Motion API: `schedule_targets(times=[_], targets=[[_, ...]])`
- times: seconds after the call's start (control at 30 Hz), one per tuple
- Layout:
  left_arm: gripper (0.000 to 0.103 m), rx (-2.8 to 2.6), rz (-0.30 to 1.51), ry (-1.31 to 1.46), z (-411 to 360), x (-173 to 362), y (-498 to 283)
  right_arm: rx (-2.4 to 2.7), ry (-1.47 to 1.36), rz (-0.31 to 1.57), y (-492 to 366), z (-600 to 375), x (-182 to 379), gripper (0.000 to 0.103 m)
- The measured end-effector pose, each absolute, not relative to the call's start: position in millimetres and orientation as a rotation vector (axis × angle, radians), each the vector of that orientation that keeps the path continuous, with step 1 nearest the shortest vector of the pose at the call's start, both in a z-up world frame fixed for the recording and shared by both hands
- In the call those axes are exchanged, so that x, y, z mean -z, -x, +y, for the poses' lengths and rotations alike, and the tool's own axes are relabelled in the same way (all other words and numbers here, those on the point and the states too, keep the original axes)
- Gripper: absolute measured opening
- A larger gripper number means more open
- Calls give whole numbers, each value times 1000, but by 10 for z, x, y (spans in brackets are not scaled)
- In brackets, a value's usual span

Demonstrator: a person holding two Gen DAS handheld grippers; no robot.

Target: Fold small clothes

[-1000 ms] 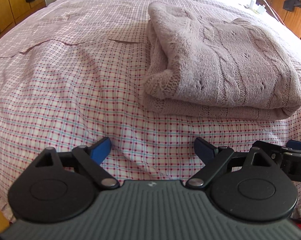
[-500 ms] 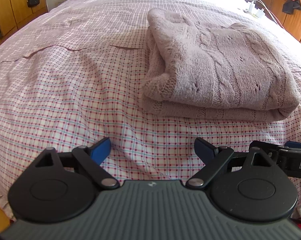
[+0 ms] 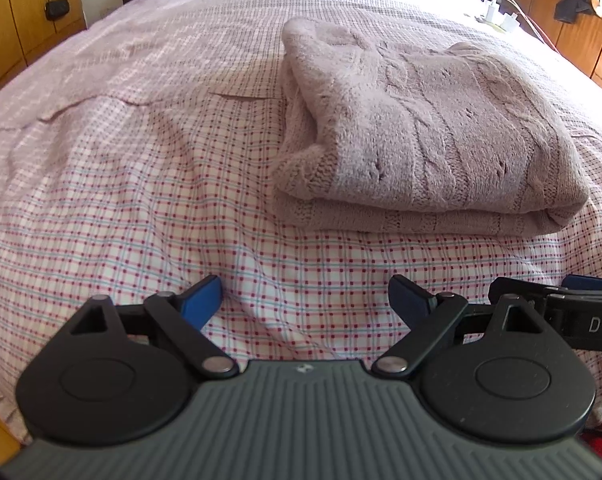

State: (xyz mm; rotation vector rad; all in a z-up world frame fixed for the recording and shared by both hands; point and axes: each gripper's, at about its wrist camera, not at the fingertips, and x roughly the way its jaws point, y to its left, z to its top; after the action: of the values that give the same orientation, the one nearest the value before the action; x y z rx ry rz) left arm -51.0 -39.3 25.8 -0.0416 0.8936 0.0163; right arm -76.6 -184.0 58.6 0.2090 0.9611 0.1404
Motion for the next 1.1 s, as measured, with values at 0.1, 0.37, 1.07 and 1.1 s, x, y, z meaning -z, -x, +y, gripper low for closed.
schedule_targets(times=[0.1,0.37,1.07,1.1], targets=[[92,-18,892,31,-392,-259,509,-140,-211,960,773,-1828,-586,103],[92,-21,889,3,-417,-253,515,-142,-199,962,782,-1805,-579,103],[92,-19,885,-23,-447,-251,538,-142,-191,958,800,-1799,-574,103],[92,-20,885,-22,-449,-252,540,-142,-190,958,799,-1802,-574,103]])
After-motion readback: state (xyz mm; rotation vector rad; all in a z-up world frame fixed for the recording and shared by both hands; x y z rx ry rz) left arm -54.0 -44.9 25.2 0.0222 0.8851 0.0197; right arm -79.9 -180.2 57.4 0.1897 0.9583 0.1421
